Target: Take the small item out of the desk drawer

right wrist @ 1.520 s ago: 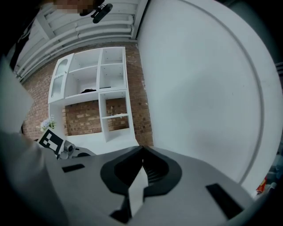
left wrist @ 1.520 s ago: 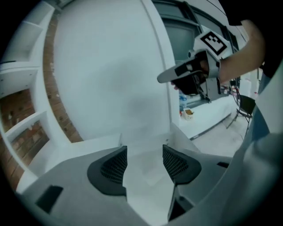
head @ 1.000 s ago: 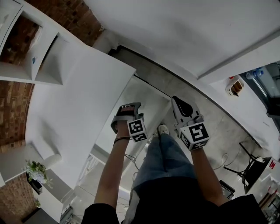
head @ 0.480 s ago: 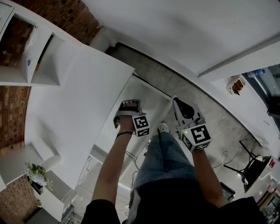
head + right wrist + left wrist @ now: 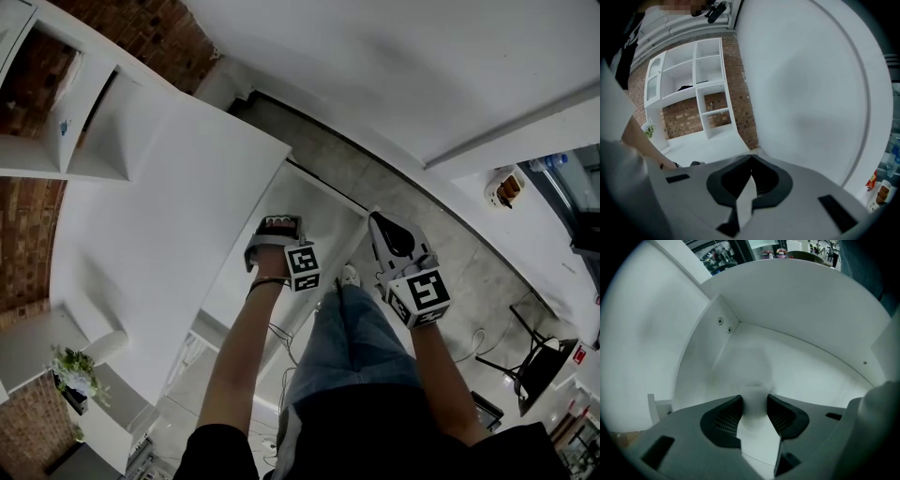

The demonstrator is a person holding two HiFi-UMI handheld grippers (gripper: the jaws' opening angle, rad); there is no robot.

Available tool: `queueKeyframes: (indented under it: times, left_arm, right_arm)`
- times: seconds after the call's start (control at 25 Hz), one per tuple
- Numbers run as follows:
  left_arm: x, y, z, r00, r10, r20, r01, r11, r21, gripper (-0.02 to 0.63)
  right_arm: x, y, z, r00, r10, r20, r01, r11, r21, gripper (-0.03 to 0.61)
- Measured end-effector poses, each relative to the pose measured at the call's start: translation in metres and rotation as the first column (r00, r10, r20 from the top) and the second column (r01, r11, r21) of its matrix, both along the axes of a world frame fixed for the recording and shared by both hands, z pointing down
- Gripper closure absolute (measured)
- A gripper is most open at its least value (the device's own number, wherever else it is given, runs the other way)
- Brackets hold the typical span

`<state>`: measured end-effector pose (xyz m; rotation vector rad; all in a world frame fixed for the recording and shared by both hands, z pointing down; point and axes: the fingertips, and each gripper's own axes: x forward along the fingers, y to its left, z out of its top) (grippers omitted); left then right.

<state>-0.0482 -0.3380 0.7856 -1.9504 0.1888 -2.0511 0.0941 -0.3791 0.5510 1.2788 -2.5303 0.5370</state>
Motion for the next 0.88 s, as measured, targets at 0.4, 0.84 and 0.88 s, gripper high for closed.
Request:
queueKeyframes:
  times: [0.4, 0.84, 0.88]
  left_arm:
    - [0.013, -0.006, -0.039, 0.979, -0.114, -0.167, 0.124, 0.991, 0.055, 0.46]
    - [0.009, -0.045, -0.239, 0.544, -0.334, -0.77, 0.613, 0.785, 0.092, 0.462]
    - [0.003, -0.045, -0.256, 0.5, -0.324, -0.803, 0.646, 0.758, 0.096, 0.46]
  right_arm:
    - [0.001, 0.003, -0.012, 1.0, 0.001, 0.004, -0.001, 1.0, 0.029, 0.581]
    - [-0.019, -0.007, -0.067, 0.999, -0.04, 0.036, 0.034, 0.987, 0.155, 0.581]
    - [-0.024, -0.008, -0.075, 0.998, -0.049, 0.042, 0.041, 0.984, 0.173, 0.581]
